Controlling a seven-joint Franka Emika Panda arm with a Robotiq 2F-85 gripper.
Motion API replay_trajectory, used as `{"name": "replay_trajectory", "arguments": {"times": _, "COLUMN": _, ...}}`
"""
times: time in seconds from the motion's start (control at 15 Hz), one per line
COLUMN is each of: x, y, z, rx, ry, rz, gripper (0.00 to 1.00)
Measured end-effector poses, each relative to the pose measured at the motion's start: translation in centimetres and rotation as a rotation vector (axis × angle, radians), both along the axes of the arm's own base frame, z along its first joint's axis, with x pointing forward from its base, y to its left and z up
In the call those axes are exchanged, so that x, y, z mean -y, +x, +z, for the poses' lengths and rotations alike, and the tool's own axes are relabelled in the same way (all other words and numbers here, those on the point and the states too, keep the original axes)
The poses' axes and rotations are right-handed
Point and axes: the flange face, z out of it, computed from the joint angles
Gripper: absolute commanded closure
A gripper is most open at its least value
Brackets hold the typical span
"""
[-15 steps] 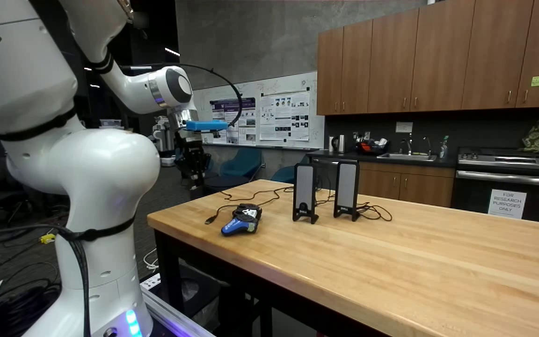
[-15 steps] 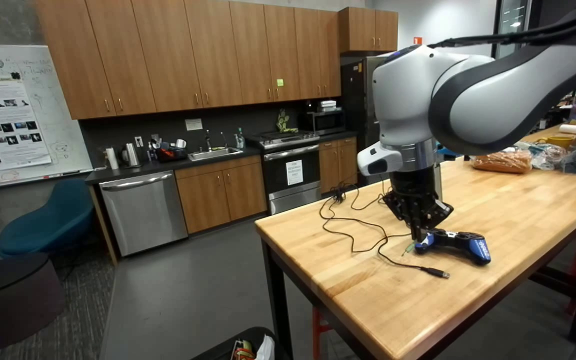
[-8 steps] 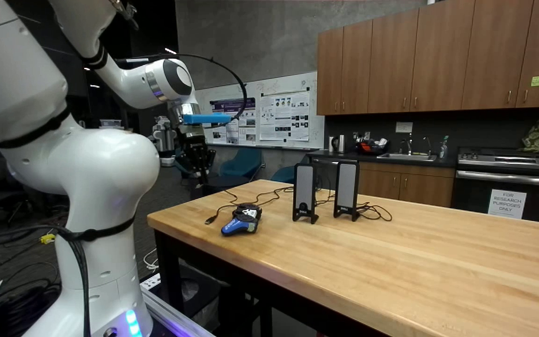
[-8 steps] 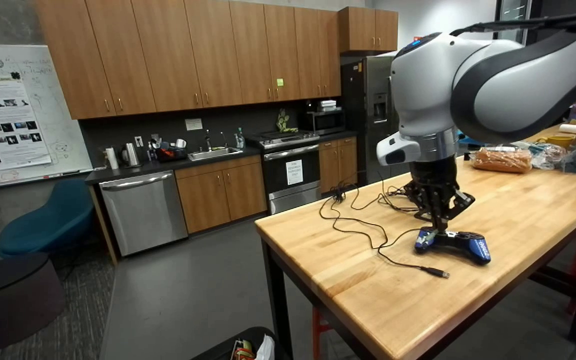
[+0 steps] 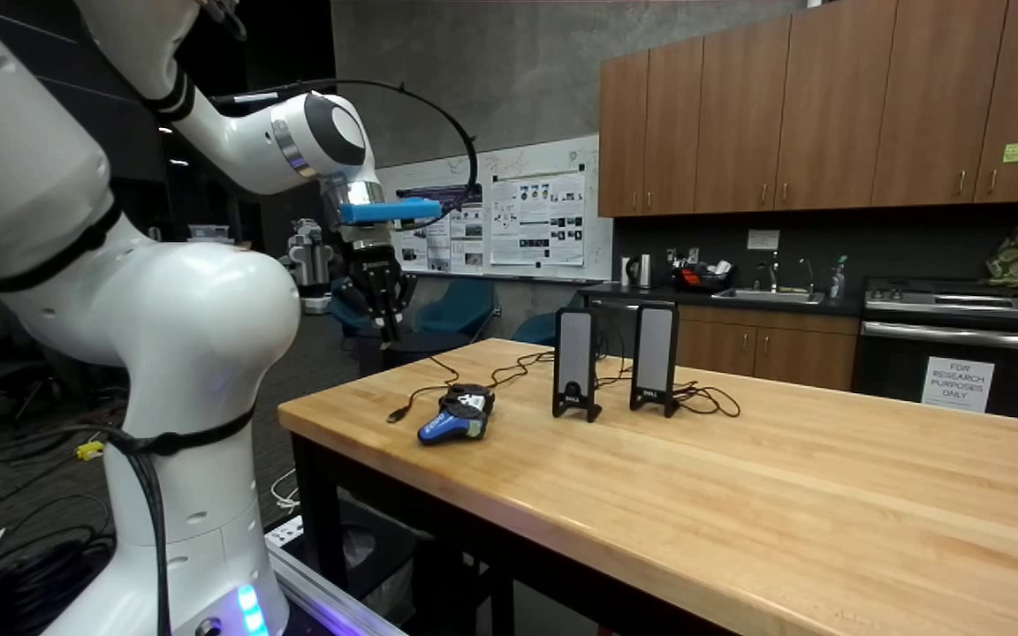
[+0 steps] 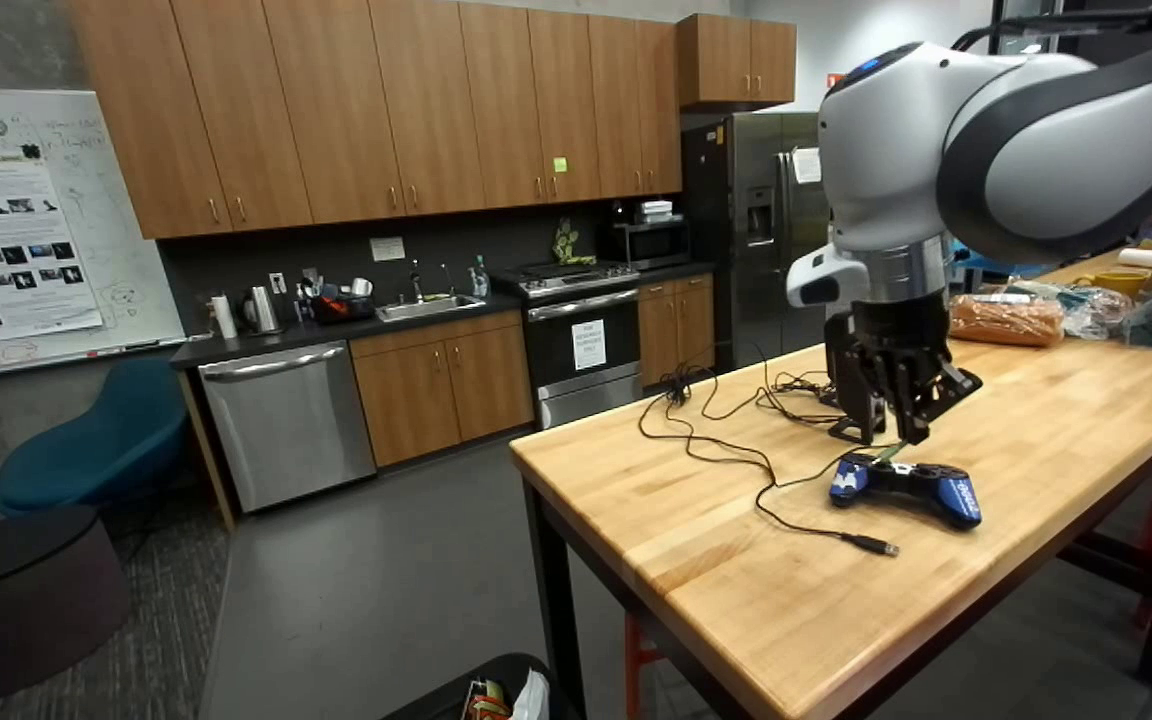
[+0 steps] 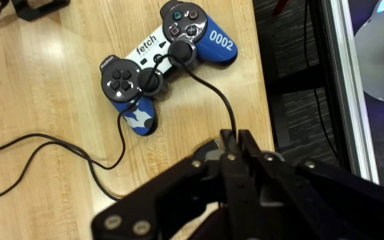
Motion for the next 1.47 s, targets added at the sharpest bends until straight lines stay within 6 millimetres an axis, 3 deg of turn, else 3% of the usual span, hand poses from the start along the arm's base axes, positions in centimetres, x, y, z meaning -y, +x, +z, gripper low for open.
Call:
{"name": "replay_trajectory", "arguments": {"times": 0.73, "x": 3.2, "y": -1.6, "z": 4.6, "rx": 0.19, "ry": -0.021, "rz": -0.283, "gripper": 0.98}}
{"name": "replay_trajectory", "arguments": {"times": 1.13, "x": 6.5, "y": -1.9, "z": 3.6, "rx": 0.095, "ry": 0.0, "rz": -0.467, "gripper": 0.98}}
{"name": "replay_trajectory", "arguments": {"times": 1.47, "x": 8.8, "y": -0.5, "z": 2.5, "rx": 0.075, "ry": 0.018, "rz": -0.713, "gripper": 0.98}}
